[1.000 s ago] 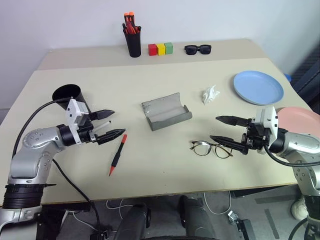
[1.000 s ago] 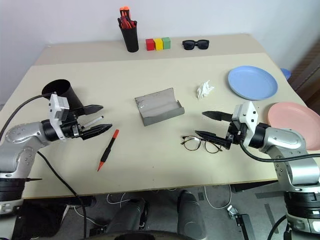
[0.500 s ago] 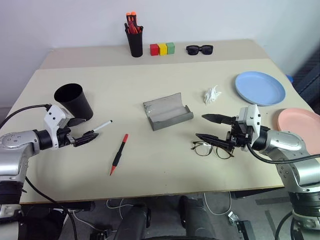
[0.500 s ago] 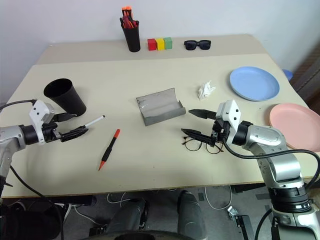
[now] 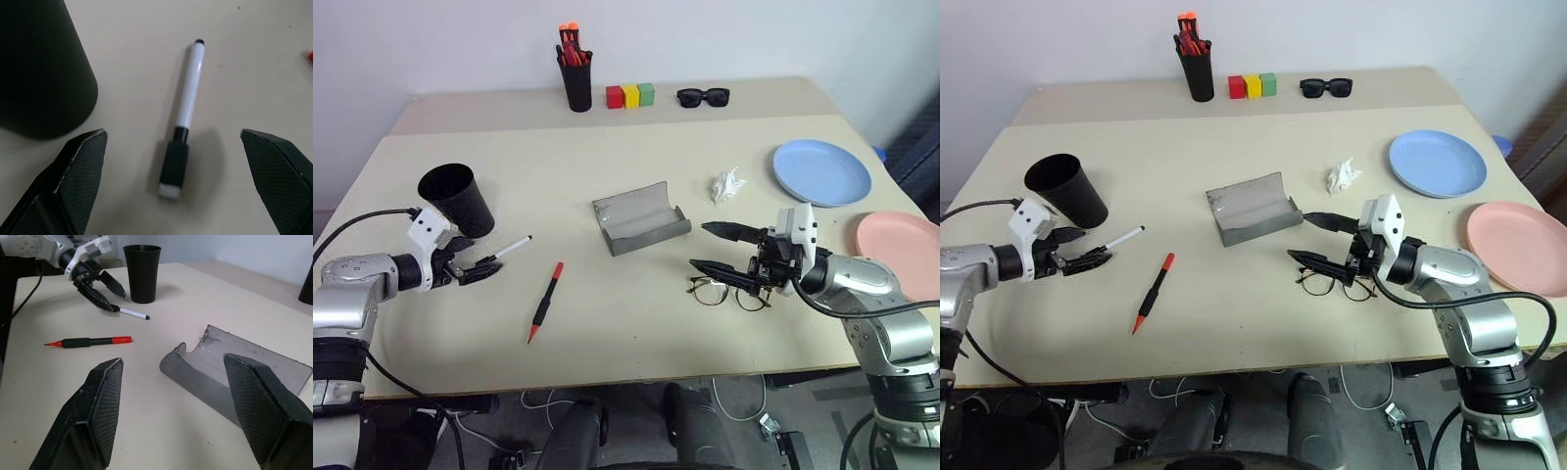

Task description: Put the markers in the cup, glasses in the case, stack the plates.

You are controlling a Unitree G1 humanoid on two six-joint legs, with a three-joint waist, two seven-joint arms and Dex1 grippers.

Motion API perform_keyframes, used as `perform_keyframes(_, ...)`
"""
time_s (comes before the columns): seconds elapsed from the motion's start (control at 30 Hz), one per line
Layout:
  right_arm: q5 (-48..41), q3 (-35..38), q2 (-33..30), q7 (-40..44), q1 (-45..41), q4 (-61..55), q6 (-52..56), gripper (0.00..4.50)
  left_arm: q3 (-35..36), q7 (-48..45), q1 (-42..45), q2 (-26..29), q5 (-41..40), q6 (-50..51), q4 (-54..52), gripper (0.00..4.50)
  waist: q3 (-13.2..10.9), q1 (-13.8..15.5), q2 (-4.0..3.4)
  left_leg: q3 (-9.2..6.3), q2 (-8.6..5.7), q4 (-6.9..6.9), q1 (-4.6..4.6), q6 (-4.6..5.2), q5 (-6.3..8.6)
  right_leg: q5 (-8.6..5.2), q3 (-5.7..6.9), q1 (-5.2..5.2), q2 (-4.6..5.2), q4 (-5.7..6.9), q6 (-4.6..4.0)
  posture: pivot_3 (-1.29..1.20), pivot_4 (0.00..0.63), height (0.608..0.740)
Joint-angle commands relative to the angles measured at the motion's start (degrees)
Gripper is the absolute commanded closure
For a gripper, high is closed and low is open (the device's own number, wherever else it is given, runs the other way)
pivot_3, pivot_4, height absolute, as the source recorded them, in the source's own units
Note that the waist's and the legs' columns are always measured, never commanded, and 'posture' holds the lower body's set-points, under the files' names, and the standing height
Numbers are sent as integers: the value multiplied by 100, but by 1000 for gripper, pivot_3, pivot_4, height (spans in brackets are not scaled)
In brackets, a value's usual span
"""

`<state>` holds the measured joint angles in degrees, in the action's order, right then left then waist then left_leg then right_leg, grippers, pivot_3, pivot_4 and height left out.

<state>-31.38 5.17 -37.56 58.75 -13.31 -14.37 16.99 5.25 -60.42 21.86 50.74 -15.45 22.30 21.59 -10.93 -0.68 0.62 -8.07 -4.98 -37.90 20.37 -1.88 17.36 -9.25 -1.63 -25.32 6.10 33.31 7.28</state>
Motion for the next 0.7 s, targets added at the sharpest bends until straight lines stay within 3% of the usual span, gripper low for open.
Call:
perform_keyframes(0.03, 77, 82, 51, -43, 6, -21, -223, 1144, -121, -306, 119, 190, -8, 457, -45, 860, 0, -23, 0, 0, 0, 0, 0, 0, 0, 0, 0, -1, -1, 0, 0, 0, 150, 740)
perform_keyframes(0.27, 155, 83, 88, -39, 59, 37, -345, 1144, -230, -539, 35, 228, 4, 815, -302, 4340, 0, -16, 0, 0, 2, 0, 0, 1, 1, 0, -1, -1, -4, 1, 0, 0, 150, 740)
perform_keyframes(0.47, 215, 69, 65, -2, 6, 178, -457, 1144, 334, -532, 144, -82, -542, 646, -723, 4427, 0, 5, 0, -1, 3, 0, 0, 1, 1, 0, 0, -1, -4, 1, 0, 0, 150, 740)
perform_keyframes(0.7, 241, 1, 114, 28, -212, 388, -508, 1144, 1365, 394, 621, -1088, -1321, -73, -1611, 4427, 0, -8, 2, -3, 3, -4, 0, -2, 0, 1, 0, -1, -1, 3, -1, 0, 150, 740)
